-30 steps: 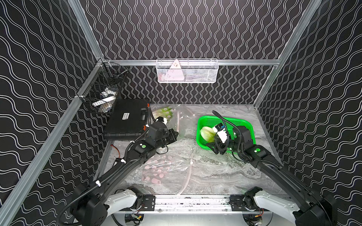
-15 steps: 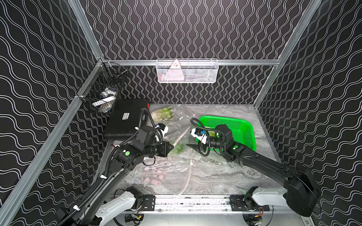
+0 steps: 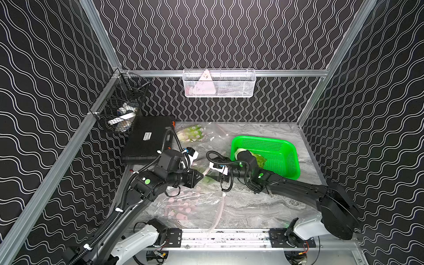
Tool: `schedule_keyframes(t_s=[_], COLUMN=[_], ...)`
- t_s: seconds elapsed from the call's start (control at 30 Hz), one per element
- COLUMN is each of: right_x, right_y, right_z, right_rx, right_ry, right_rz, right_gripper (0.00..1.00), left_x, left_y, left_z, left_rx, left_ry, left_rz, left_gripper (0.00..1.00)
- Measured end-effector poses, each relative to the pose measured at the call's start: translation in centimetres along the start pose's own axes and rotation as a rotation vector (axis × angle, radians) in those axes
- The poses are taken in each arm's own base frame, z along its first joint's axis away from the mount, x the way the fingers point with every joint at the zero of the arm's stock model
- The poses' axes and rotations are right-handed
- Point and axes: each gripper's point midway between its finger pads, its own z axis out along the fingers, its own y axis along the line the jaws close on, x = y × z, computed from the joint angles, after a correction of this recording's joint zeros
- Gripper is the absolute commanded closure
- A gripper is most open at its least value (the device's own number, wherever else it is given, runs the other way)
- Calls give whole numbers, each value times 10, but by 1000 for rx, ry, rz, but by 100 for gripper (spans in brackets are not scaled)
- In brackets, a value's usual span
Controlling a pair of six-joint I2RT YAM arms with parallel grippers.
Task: Open the zip-top bag and take out the chinese cabbages
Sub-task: Adjust the zipper food storage bag at the center of the board.
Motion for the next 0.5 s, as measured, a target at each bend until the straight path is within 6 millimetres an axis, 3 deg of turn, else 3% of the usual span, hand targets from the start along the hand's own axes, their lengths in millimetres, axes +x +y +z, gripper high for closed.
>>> schedule_keyframes(t_s=[0.03,0.13,0.37,0.5], right_x=[1,0,-6,-8], right_y=[0,0,-3,-2], right_z=[1,3,3,0], right_rx=[1,14,35,35], right_ry=[0,-12,-45,-60], right_rz=[-2,-8,-12,-10], right_gripper=[30,33,43,60], left_x=[-1,-5,-23,-31], left_y=[-1,-2,7,14], left_z=[-2,-7,-34,-59], left_rx=[1,-5,-117,-195], left_ry=[-4,-27,-145,-261], left_rz=[2,10,86,218], left_gripper=[33,7,2,1])
